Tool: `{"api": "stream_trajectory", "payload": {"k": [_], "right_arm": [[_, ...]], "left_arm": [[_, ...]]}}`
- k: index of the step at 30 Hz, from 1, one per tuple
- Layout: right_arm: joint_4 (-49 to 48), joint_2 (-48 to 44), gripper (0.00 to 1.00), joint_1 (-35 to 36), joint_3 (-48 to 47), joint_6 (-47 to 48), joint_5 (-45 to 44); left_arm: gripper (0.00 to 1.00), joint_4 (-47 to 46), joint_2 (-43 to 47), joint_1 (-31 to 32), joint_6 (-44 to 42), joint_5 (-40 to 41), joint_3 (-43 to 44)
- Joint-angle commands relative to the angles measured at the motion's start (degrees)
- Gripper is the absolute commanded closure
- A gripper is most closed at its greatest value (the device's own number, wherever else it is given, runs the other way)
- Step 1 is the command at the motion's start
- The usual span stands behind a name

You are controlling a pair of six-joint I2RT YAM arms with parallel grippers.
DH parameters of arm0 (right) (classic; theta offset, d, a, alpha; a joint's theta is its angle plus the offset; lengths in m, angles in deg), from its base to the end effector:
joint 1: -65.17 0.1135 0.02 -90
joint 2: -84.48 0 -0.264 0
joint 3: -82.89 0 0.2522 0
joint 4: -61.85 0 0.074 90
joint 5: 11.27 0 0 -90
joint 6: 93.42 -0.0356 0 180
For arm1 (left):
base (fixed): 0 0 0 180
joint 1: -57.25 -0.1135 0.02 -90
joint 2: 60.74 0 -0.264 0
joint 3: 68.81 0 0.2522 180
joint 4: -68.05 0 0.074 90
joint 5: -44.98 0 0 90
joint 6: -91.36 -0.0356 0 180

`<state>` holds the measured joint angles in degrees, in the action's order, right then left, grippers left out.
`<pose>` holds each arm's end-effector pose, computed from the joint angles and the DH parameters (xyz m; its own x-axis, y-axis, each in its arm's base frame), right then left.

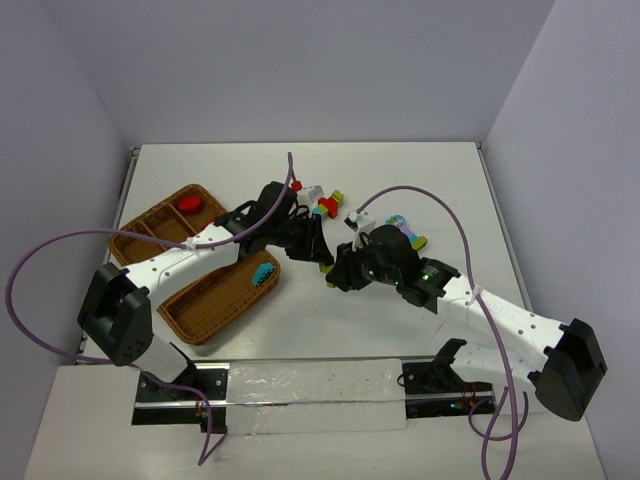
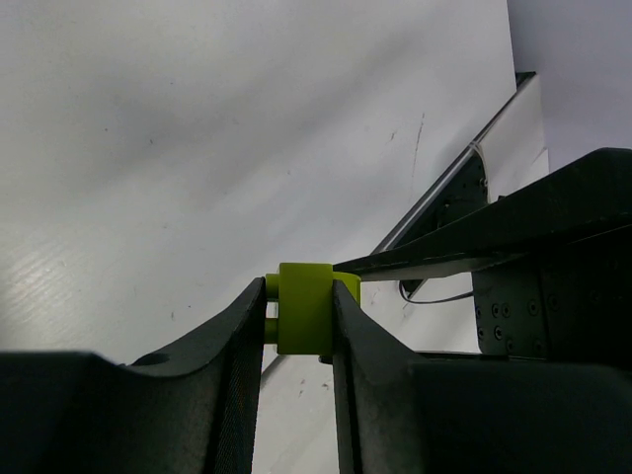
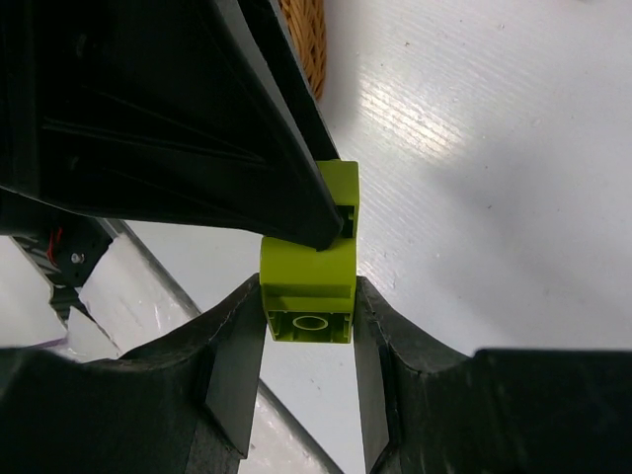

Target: Sort the legos into containers by color

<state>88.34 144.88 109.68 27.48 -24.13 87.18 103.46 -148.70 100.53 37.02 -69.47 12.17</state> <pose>0.1632 0.1678 0.2641 -0.6252 -0.1240 -0.7706 -0.6005 0.7071 0.3734 0.2371 -0.2435 0.2749 -0.8923 0.1113 -0.4374 0.4018 0.6376 -0.6573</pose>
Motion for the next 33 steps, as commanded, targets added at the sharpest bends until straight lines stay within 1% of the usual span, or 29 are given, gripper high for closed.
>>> {"api": "stream_trajectory", "payload": {"k": [1, 2, 5, 9, 15, 19, 21, 27, 28, 29, 33], "right_arm": [[-1.7, 1.0, 0.99, 0.5, -1.3, 0.1, -2.9], [-1.8, 1.1, 1.00, 0.4, -1.2, 0.0, -3.2], [-2.0, 0.8, 1.00, 0.5, -0.5, -0.2, -3.4], [-1.4, -1.2, 1.00, 0.5, -0.3, -0.5, -5.5], [-1.2, -6.5, 1.00, 0.5, 1.0, -1.0, -9.4], [-0.3, -6.5, 1.00, 0.4, 1.4, -1.6, -11.4], [-0.6, -6.3, 1.00, 0.4, 1.9, -2.0, -11.6], [-3.0, -5.8, 1.00, 0.3, 3.2, -2.8, -10.5], [-3.1, -5.7, 1.00, 0.3, 3.2, -2.8, -10.3], [-3.6, -5.6, 1.00, 0.3, 3.4, -2.9, -10.0], [-5.0, -4.9, 1.00, 0.3, 3.6, -3.2, -8.9]], "left_arm": [[1.00, 3.1, 0.2, 0.3, 0.4, 5.8, 3.1], [1.00, 4.7, 0.2, 0.3, 0.9, 9.2, 3.8], [1.00, 6.6, -0.3, -0.2, 2.3, 13.0, 5.0], [1.00, 8.5, -1.8, -1.0, 3.9, 16.9, 6.1], [1.00, 10.3, -2.4, -2.0, 5.4, 22.3, 7.7], [1.00, 14.3, -0.7, -4.9, 5.1, 26.2, 9.2], [1.00, 14.3, 2.5, -9.6, 3.5, 24.9, 7.3], [1.00, 10.7, 11.0, -31.5, 2.7, 14.3, -0.8], [1.00, 10.5, 11.7, -31.9, 2.7, 13.4, -1.3], [1.00, 10.8, 12.4, -35.2, 2.9, 13.1, -1.5], [1.00, 13.0, 12.8, -40.3, 2.9, 13.5, -1.0]]}}
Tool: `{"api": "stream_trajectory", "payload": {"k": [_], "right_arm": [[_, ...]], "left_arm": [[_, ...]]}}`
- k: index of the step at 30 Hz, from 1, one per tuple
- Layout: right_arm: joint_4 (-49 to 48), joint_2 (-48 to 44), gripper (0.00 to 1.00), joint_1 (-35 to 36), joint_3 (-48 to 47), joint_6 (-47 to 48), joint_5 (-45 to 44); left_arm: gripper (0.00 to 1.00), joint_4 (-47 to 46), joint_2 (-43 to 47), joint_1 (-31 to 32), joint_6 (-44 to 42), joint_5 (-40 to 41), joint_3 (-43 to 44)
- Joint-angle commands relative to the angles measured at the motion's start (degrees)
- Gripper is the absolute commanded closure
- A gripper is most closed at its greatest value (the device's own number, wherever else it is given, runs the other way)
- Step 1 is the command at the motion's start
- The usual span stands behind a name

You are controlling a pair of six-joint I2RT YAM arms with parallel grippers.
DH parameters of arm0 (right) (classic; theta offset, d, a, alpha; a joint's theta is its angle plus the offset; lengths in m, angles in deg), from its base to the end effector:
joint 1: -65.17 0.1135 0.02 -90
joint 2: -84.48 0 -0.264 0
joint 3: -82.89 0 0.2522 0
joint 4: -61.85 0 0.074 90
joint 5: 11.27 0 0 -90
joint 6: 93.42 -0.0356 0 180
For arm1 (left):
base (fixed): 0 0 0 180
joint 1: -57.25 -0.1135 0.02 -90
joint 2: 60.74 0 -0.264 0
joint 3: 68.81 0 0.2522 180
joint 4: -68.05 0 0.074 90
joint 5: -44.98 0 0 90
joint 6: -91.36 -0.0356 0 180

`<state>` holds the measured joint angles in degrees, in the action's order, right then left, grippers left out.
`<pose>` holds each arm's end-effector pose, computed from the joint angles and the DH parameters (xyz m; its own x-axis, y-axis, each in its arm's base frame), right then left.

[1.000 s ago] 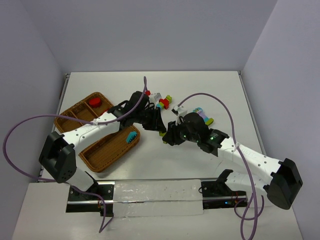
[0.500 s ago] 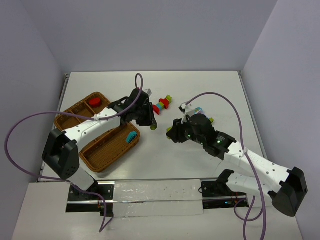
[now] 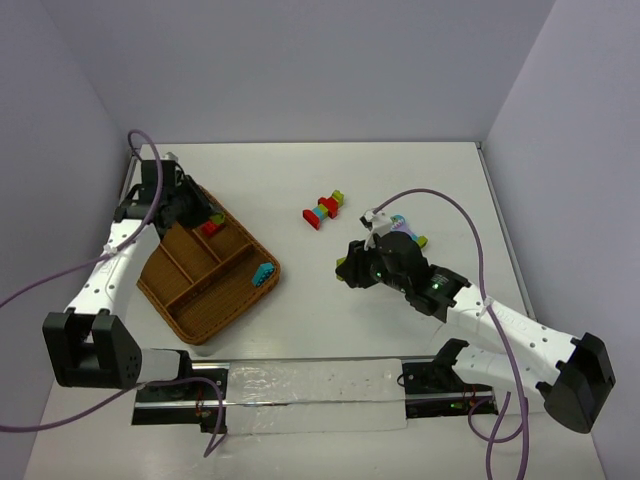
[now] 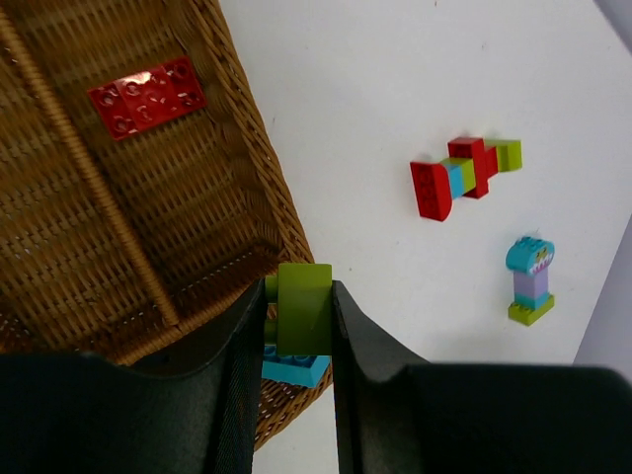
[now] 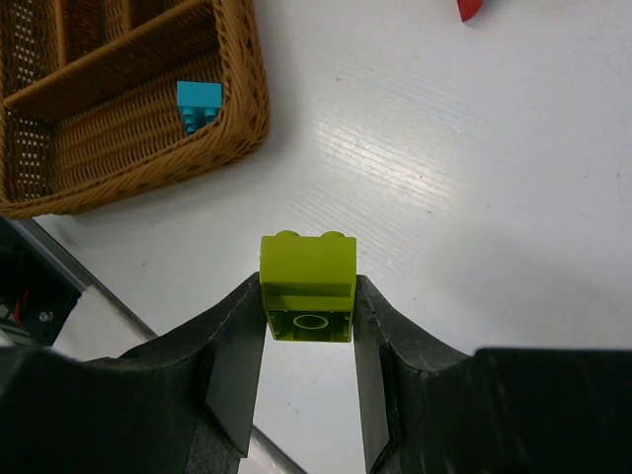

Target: Sort the legos into containers by color

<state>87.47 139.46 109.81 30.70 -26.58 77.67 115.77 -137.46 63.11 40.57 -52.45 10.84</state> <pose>0.1547 0.1519 0.2653 -0.5830 -0.0231 -0.8121 -0.5021 0.7961 0.3378 0.2868 -0.0341 0.3063 -0.6647 -0.5619 -0.4923 -0.2939 0.8025 -0.5192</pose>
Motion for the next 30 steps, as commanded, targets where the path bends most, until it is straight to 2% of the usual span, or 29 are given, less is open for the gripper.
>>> {"api": "stream_trajectory", "payload": {"k": [1, 4, 8, 12, 17, 19, 20, 22, 26, 28, 30], "right_arm": [[-4.5, 0.7, 1.00, 0.2, 0.4, -0.8, 0.8], [-5.7, 0.9, 1.00, 0.2, 0.6, -1.5, 2.1], [-7.5, 1.6, 1.00, 0.2, 0.9, -2.1, 3.5], [-9.6, 3.2, 0.99, 0.2, 0.4, -3.0, 5.7], [-10.9, 4.0, 0.98, 0.3, -1.0, -4.5, 7.7], [-11.3, 4.3, 0.97, 0.3, -1.0, -4.5, 8.2], [-11.2, 4.4, 0.97, 0.2, -1.2, -4.5, 8.3], [-10.9, 5.0, 0.97, 0.3, -1.5, -4.4, 8.4], [-10.7, 5.5, 0.97, 0.4, -1.6, -4.4, 8.2], [-10.4, 5.8, 0.97, 0.3, -1.8, -4.5, 7.9], [-8.6, 6.8, 0.96, 0.3, -3.2, -5.3, 7.0]], "left_arm": [[1.00, 2.0, 1.3, -4.0, -0.5, -2.6, 0.7], [1.00, 5.6, 0.7, -6.4, 0.9, 2.9, 2.4], [1.00, 8.8, -0.5, -11.1, 4.0, 15.4, 2.6], [1.00, 5.8, -3.1, -13.9, 7.8, 17.9, 0.9], [0.97, 3.7, -9.5, -15.0, 9.0, 20.6, 3.5], [0.84, 2.2, -12.3, -15.9, 8.2, 18.6, 4.9], [0.82, 1.8, -13.2, -15.9, 8.1, 18.3, 5.9], [0.63, 1.3, -15.0, -15.9, 7.4, 18.4, 6.7], [0.05, 3.2, -16.6, -15.9, 5.9, 19.0, 8.6], [0.02, 2.6, -15.0, -15.8, 4.9, 17.7, 7.7], [0.01, -0.4, -9.4, -14.5, 1.8, 13.8, 3.5]]}}
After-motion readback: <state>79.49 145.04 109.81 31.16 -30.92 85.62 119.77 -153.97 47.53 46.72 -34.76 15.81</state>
